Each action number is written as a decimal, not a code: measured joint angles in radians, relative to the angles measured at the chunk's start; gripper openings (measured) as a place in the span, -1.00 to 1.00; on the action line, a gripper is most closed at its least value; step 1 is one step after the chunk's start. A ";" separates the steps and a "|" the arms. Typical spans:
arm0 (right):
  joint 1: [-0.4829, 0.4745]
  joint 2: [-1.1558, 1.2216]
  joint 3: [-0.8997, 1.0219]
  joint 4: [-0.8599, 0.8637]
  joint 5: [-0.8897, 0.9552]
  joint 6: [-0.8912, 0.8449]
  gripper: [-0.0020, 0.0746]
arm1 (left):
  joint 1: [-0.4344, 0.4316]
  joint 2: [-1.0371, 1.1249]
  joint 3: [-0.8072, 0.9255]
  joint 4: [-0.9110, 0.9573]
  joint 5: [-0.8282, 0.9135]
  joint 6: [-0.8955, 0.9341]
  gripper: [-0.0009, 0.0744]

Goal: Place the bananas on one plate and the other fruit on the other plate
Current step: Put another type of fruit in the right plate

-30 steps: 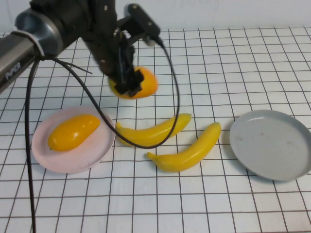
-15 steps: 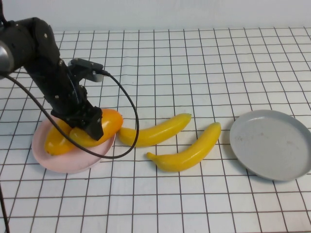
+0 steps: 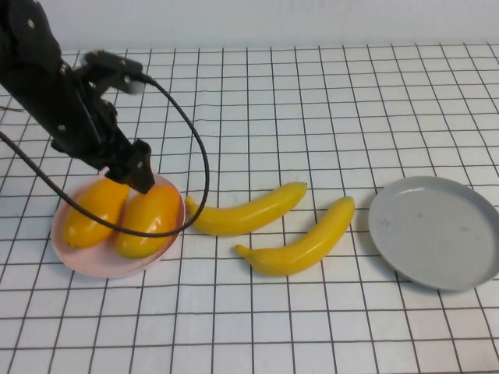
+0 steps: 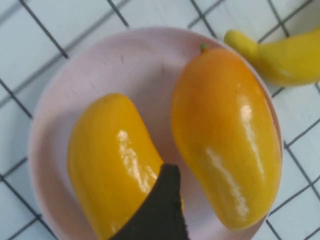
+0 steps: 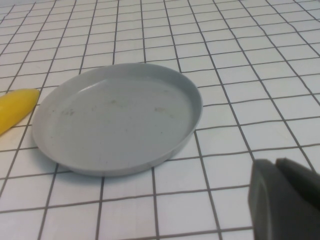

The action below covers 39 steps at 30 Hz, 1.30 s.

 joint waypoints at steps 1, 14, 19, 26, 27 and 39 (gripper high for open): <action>0.000 0.000 0.000 0.000 0.000 0.000 -0.99 | 0.000 -0.034 0.002 0.002 -0.016 -0.002 0.80; 0.000 0.000 0.000 0.000 0.000 0.000 -0.99 | -0.040 -0.657 0.467 -0.260 -0.369 0.141 0.50; 0.000 0.000 0.000 0.000 0.000 0.000 -0.99 | -0.040 -0.919 0.686 -0.241 -0.479 -0.059 -0.54; 0.000 0.000 0.000 0.000 0.000 0.000 -0.99 | -0.040 -1.206 0.850 -0.086 -0.523 -0.123 -0.95; 0.000 0.000 0.000 0.000 0.000 0.000 -0.99 | -0.040 -1.241 0.868 -0.054 -0.523 -0.132 -0.96; 0.000 0.000 0.000 0.000 0.000 0.000 -0.99 | -0.038 -1.612 1.357 0.180 -1.174 -0.384 -0.98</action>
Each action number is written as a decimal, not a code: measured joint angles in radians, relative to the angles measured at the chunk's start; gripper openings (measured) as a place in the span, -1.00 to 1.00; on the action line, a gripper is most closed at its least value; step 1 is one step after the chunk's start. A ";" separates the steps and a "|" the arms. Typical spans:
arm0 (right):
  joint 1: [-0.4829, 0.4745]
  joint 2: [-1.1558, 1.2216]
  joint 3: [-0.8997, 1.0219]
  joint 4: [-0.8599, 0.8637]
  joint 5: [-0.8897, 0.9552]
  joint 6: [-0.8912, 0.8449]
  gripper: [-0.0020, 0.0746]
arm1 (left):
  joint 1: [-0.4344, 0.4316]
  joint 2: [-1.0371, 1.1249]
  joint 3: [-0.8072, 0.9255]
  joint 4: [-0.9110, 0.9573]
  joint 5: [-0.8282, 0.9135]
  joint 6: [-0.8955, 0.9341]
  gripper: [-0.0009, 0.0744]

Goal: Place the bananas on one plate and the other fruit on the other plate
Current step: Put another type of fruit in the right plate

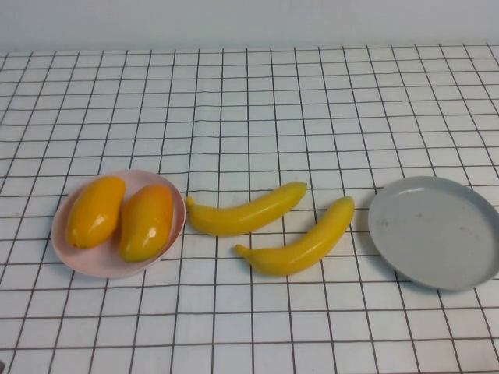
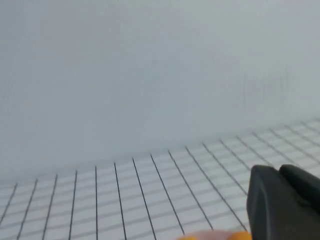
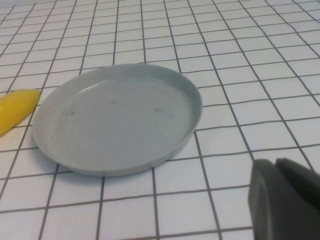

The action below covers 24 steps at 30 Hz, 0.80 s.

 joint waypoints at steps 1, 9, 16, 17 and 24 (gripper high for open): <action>0.000 0.000 0.000 0.000 0.000 0.000 -0.99 | 0.002 -0.038 0.047 0.002 -0.060 0.000 -0.98; 0.000 0.000 0.000 0.000 0.000 0.000 -0.99 | 0.145 -0.227 0.170 0.035 0.026 -0.003 -0.98; 0.000 0.000 0.000 0.000 0.000 0.000 -0.99 | 0.231 -0.230 0.230 0.044 0.093 -0.004 -0.98; 0.000 0.000 0.000 0.000 0.000 0.000 -0.99 | 0.228 -0.230 0.241 0.044 0.120 -0.006 -0.98; 0.000 0.000 0.000 0.000 0.000 0.000 -0.99 | 0.196 -0.231 0.251 0.044 0.342 -0.011 -0.98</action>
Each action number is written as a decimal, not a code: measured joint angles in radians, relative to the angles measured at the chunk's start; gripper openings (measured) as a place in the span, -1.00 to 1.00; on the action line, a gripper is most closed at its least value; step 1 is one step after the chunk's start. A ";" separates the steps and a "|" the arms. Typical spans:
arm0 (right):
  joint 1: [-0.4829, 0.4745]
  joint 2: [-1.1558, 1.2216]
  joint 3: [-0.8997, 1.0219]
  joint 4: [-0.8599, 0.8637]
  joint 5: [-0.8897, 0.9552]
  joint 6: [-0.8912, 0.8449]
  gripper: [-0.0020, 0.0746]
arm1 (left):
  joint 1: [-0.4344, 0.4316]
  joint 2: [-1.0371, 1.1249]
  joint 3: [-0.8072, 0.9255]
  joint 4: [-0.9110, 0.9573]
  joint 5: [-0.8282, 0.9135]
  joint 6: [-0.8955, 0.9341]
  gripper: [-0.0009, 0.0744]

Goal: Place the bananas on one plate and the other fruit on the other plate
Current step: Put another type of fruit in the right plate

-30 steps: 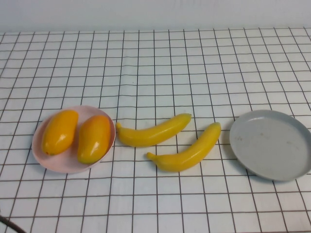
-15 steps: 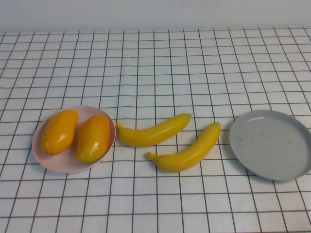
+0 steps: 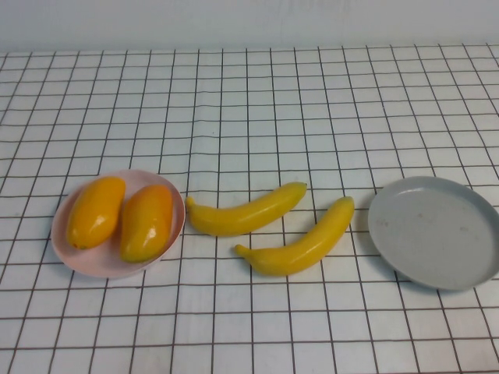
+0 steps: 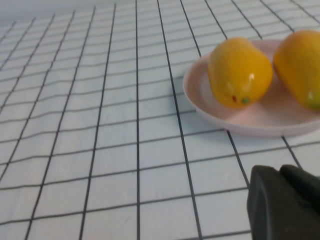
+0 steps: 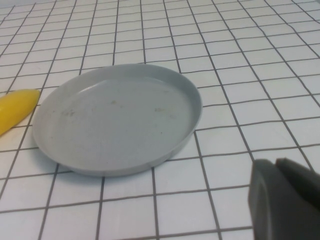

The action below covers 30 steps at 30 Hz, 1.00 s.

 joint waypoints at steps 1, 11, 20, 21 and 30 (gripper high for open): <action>0.000 0.000 0.000 0.000 0.000 0.000 -0.99 | -0.006 0.000 0.000 0.000 0.013 0.000 -0.98; 0.000 0.000 0.000 0.000 0.000 0.000 -0.99 | -0.045 0.000 0.000 0.000 0.027 0.000 -0.98; 0.000 0.000 0.000 -0.004 0.000 0.000 -0.99 | -0.045 0.000 0.000 0.000 0.027 0.000 -0.98; 0.000 0.000 0.000 -0.004 0.000 0.000 -0.99 | -0.045 0.000 0.000 0.000 0.027 0.000 -0.98; 0.000 0.000 0.000 -0.004 0.000 0.000 -0.99 | -0.045 0.000 0.000 0.007 0.027 0.000 -0.98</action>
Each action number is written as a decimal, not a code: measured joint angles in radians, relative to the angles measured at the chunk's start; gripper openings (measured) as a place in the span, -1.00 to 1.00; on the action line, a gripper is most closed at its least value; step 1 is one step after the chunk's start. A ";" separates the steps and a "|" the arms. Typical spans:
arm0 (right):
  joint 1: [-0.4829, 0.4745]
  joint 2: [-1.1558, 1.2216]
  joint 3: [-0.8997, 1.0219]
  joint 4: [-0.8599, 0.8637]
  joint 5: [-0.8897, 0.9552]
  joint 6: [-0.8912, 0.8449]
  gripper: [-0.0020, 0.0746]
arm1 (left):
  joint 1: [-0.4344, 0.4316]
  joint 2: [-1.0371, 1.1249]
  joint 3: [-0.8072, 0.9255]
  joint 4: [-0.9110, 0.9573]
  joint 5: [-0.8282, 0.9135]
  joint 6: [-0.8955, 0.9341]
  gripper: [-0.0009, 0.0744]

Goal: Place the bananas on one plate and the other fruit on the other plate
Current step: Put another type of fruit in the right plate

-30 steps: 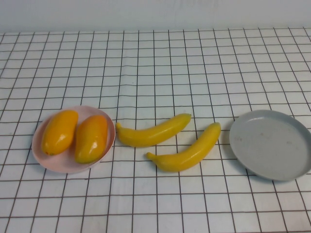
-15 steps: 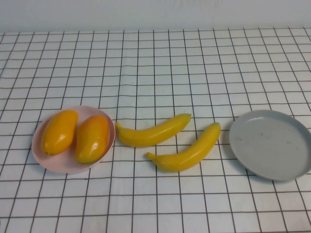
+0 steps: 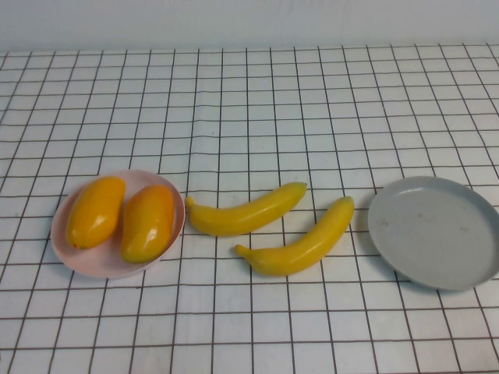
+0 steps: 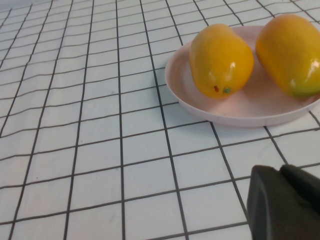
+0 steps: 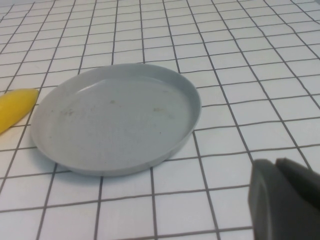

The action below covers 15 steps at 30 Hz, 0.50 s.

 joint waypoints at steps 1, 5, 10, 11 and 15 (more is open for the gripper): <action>0.000 0.000 0.000 0.000 0.000 0.000 -0.99 | 0.000 0.000 0.000 0.002 0.000 0.000 -0.98; 0.000 0.000 0.000 0.000 0.000 0.000 -0.99 | 0.000 0.000 0.000 0.004 0.000 0.000 -0.98; 0.000 0.000 0.000 0.313 -0.071 0.079 -0.99 | 0.000 0.000 0.000 0.005 0.000 0.000 -0.98; 0.000 0.000 0.000 0.461 -0.097 0.113 -0.99 | 0.000 0.000 0.000 0.005 0.000 0.000 -0.98; 0.000 0.000 0.000 0.900 -0.180 0.158 -0.99 | 0.000 0.000 0.000 0.005 0.000 0.000 -0.98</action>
